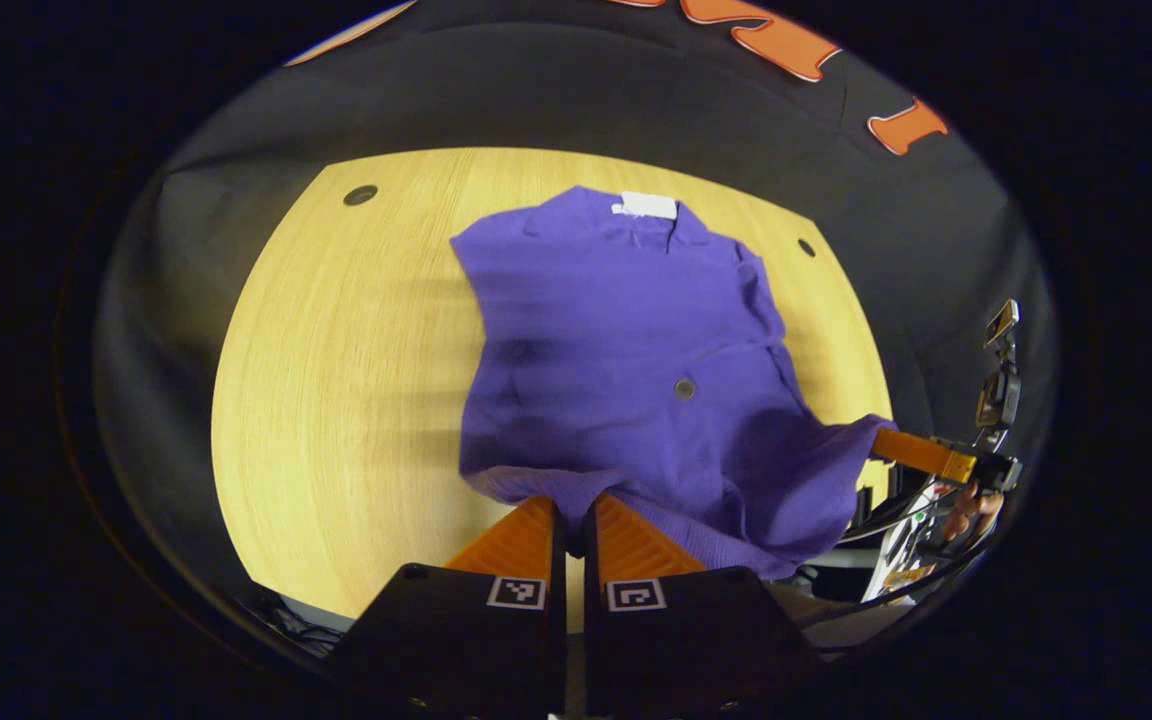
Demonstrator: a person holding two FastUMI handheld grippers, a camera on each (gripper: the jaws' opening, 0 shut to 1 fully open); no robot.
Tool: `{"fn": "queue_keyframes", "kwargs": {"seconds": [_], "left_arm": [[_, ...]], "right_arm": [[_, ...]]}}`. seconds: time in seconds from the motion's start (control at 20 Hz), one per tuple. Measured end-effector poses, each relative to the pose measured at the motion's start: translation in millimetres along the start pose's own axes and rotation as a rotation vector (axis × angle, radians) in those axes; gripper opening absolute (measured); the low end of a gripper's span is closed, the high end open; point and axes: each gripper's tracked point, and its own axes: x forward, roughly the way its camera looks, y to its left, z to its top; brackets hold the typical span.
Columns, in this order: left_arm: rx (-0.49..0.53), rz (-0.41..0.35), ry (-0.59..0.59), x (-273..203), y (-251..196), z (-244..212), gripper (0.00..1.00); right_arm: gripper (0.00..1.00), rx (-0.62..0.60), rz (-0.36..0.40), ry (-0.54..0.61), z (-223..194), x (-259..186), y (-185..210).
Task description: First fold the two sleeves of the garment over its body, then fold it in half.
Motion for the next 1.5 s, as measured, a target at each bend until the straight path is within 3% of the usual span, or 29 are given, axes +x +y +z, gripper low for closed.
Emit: {"fn": "queue_keyframes", "kwargs": {"seconds": [0.25,0.55,0.85,1.25,1.3,1.35,1.5], "left_arm": [[0.048,0.045,-0.077,-0.1,1.8,56.6,0.08],[0.041,0.119,-0.164,6.2,29.6,125.6,0.08],[0.034,0.175,-0.220,24.9,50.8,184.0,0.08],[0.103,0.236,-0.349,49.0,53.5,252.5,0.08],[0.111,0.242,-0.364,52.1,53.5,257.8,0.08],[0.123,0.250,-0.377,54.7,54.9,263.7,0.08],[0.133,0.303,-0.397,64.8,66.3,277.4,0.11]], "right_arm": [[0.04,-0.033,0.025,-0.082,52.2,7.7,19.6],[0.05,0.006,-0.012,-0.153,116.6,17.5,-2.7],[0.04,0.021,-0.065,-0.152,163.1,38.0,-35.4],[0.04,0.036,-0.056,-0.123,210.6,82.2,-39.7],[0.14,0.038,-0.050,-0.119,215.9,86.4,-39.3],[0.04,0.039,-0.051,-0.115,221.3,92.4,-39.1],[0.05,0.057,-0.072,-0.156,247.2,107.6,-39.6]]}}
